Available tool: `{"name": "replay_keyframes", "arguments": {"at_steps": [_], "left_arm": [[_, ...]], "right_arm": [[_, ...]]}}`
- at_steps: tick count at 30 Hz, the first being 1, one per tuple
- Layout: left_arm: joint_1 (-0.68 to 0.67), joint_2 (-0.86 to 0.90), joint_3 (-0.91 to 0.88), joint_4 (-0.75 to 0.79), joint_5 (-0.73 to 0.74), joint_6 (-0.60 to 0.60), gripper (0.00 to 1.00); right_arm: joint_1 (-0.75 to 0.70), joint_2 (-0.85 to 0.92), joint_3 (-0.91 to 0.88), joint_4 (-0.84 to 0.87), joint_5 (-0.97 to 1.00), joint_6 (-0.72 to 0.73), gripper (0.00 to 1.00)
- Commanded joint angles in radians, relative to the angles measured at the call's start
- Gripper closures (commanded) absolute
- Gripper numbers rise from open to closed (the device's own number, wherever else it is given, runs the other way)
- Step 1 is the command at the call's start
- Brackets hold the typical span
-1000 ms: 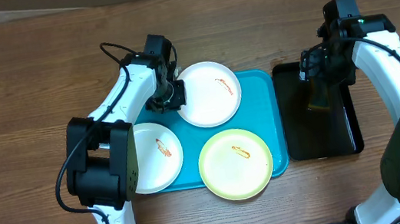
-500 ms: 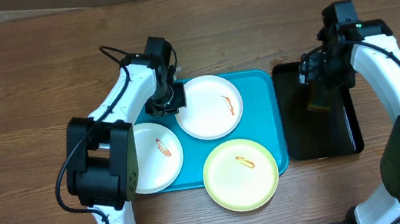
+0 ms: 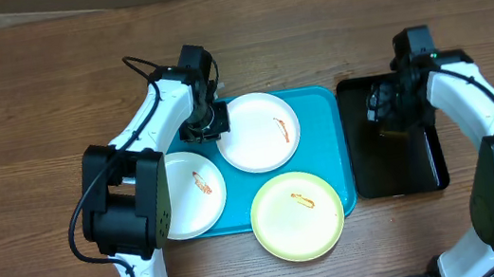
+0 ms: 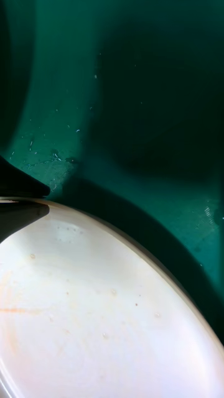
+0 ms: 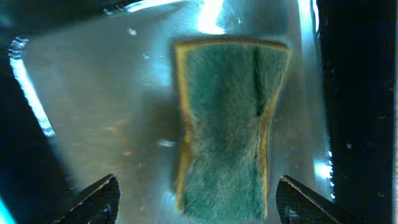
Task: Clean dirty plates on tray and stack at the side
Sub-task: 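Lower right gripper into black tray and grasp the green sponge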
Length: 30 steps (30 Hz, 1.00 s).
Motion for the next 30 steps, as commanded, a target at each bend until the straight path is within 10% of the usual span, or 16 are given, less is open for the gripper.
{"name": "replay_keyframes", "arguments": {"at_steps": [1,2,4,5,9,11,16,28,29,30], "left_arm": [[-0.005,0.003,0.024,0.002,-0.006,-0.017,0.96],[-0.005,0.003,0.024,0.002,-0.006,-0.017,0.96],[-0.005,0.003,0.024,0.002,-0.006,-0.017,0.96],[-0.005,0.003,0.024,0.002,-0.006,-0.017,0.96],[-0.005,0.003,0.024,0.002,-0.006,-0.017,0.96],[-0.005,0.003,0.024,0.001,-0.006,-0.017,0.96],[-0.005,0.003,0.024,0.002,-0.006,-0.017,0.96],[-0.005,0.003,0.024,0.002,-0.006,-0.017,0.96],[-0.005,0.003,0.024,0.002,-0.006,-0.017,0.96],[-0.005,0.003,0.024,0.002,-0.006,-0.017,0.96]], "right_arm": [[-0.003,-0.002,-0.066,0.047,0.035,0.014,0.23],[-0.003,-0.002,-0.087,0.069,0.034,0.014,0.31],[-0.003,-0.002,-0.118,0.101,0.034,0.014,0.88],[-0.003,-0.002,-0.128,0.111,0.034,0.013,0.96],[-0.003,-0.003,-0.098,0.049,0.005,0.013,0.95],[-0.003,-0.003,-0.033,-0.040,-0.011,0.014,0.55],[-0.003,-0.003,0.101,-0.128,0.031,0.010,0.17],[-0.003,-0.002,-0.071,0.065,0.063,0.037,0.28],[-0.003,-0.002,-0.088,0.084,0.058,0.036,0.42],[-0.003,-0.002,-0.097,0.095,0.057,0.036,0.79]]}}
